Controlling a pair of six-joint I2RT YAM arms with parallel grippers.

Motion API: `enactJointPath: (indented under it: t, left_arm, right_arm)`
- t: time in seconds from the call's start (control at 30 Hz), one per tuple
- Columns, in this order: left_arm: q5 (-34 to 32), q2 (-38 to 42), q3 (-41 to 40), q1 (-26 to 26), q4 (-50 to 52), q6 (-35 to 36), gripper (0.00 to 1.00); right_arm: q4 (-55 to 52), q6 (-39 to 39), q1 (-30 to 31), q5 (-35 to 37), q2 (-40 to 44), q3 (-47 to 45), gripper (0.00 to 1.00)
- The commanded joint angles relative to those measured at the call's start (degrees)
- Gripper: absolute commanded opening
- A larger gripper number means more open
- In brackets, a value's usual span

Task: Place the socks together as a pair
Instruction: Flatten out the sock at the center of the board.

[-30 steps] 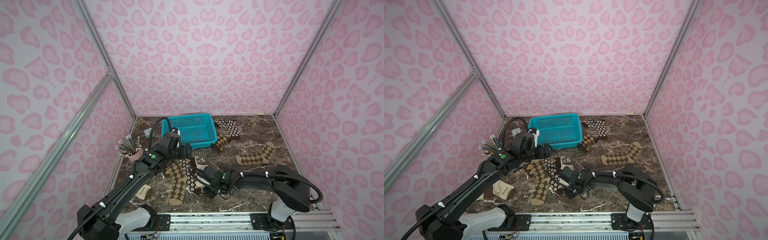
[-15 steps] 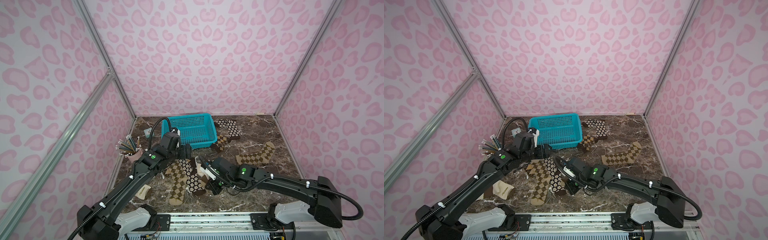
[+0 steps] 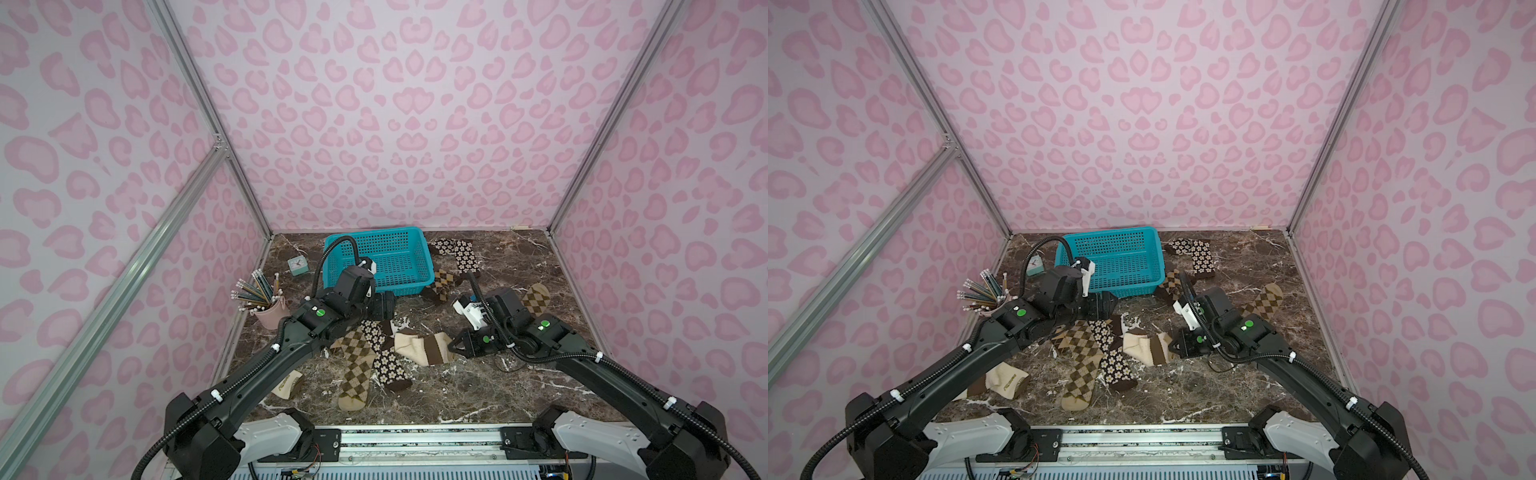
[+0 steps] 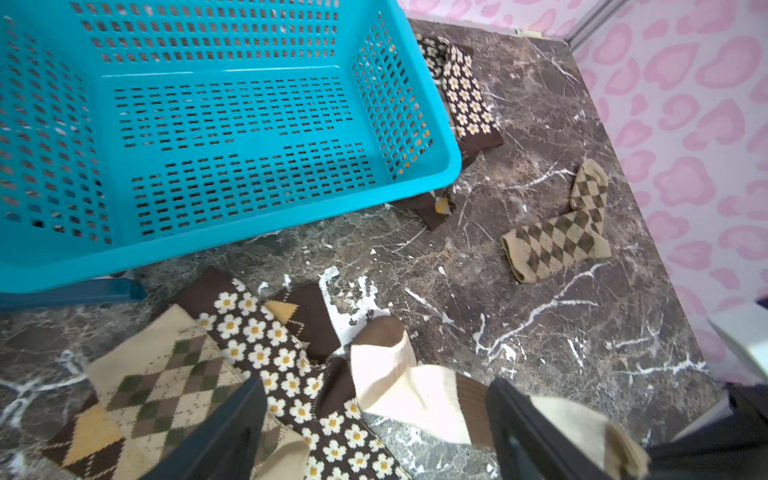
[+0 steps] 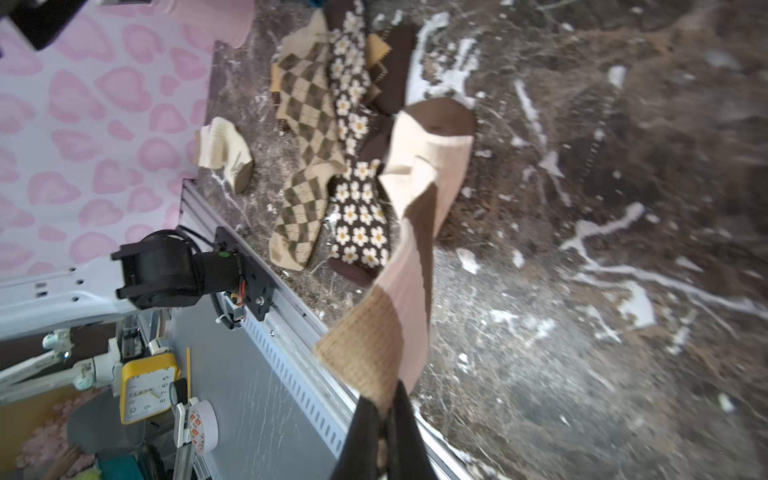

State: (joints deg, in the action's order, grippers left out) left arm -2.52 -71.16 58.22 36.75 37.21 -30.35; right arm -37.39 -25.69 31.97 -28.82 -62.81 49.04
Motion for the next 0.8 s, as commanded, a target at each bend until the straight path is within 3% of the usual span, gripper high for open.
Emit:
enactJointPath:
  t: [0.0,0.17,0.4,0.53,0.77]
  left_arm:
    - [-0.54,-1.48,0.17,2.60,-4.29,-1.67,0.87]
    - [-0.54,-3.93,1.10,4.81,-5.37,-3.04,0.86]
    - [-1.31,-4.34,5.06,4.11,-3.68,-3.32,0.87]
    - [-1.42,-4.05,8.22,2.91,-1.79,-3.53,0.88]
    - [-3.41,-3.29,13.21,0.83,1.86,-2.97,0.89]
  right_arm:
    - [-5.01,0.36,-3.58,2.54,0.16,0.15,0.00]
    - [-4.10,0.02,-8.92,-0.15,0.71,3.40,0.00]
    - [-2.19,-4.40,-9.00,-8.14,-0.03,12.02,0.00]
    - [-2.96,-7.39,-7.14,-11.03,-0.33,17.36,0.00]
    - [-3.55,-15.27,1.57,-12.63,-2.41,27.12,0.00]
